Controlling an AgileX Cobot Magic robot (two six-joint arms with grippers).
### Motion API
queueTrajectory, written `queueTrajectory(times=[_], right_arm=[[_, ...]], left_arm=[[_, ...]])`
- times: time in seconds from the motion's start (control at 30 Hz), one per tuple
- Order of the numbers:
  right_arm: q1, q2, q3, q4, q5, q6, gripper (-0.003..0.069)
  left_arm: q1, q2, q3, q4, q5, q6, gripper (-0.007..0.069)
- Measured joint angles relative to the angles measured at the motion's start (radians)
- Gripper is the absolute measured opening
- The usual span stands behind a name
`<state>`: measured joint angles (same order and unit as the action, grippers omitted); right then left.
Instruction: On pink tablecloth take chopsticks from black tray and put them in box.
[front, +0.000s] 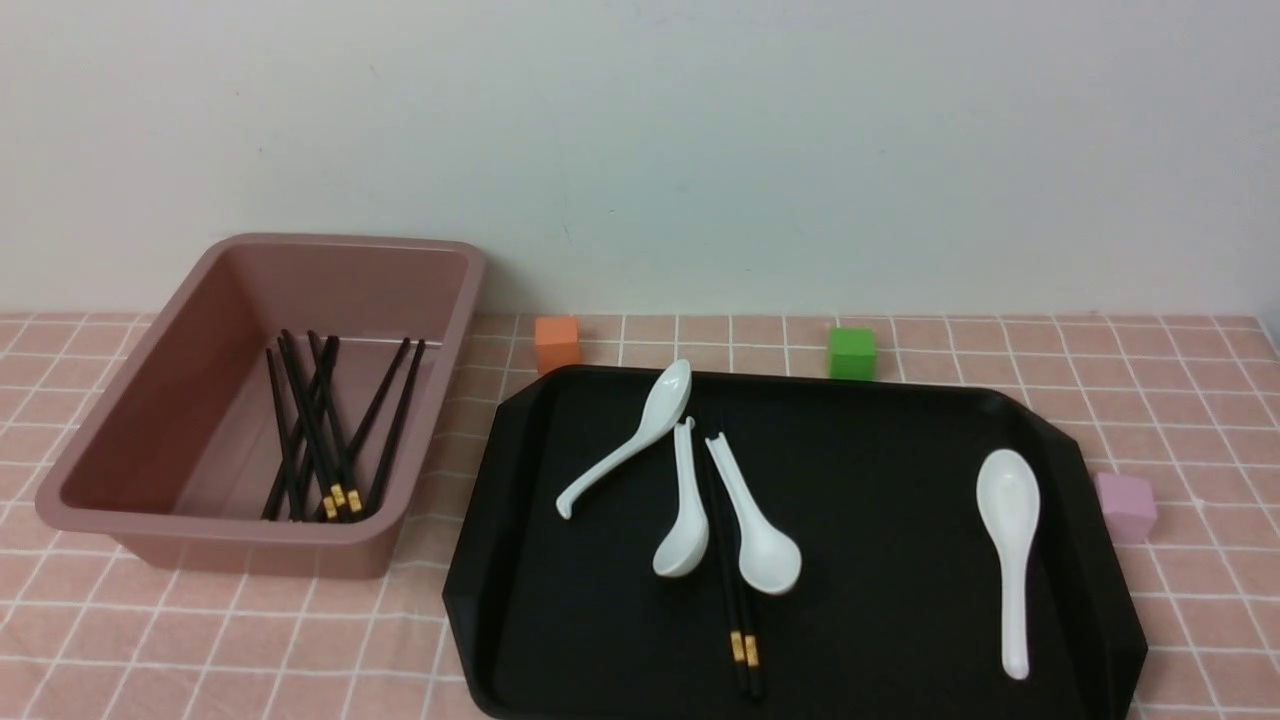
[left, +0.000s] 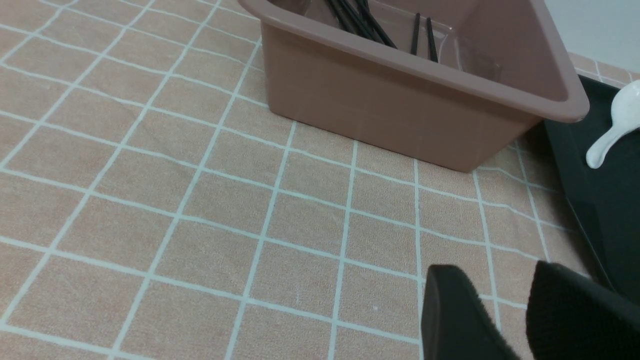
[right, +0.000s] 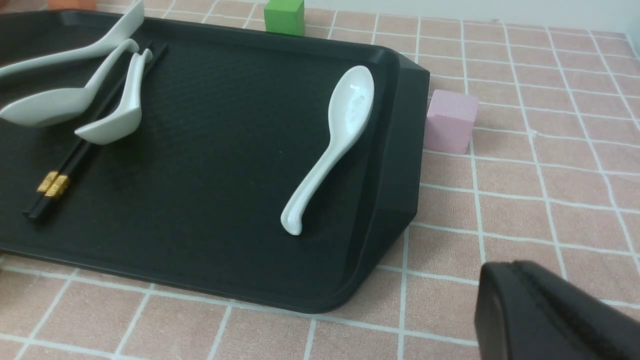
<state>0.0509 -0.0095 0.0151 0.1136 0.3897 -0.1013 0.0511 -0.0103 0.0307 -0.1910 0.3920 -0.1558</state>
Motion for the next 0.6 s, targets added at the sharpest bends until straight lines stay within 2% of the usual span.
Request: queueTrajectory(times=[0.6], right_arm=[[0.000, 0.000, 0.000, 0.000, 0.000, 0.001, 0.0032]], left_arm=[[0.000, 0.000, 0.000, 0.000, 0.000, 0.000, 0.0239]])
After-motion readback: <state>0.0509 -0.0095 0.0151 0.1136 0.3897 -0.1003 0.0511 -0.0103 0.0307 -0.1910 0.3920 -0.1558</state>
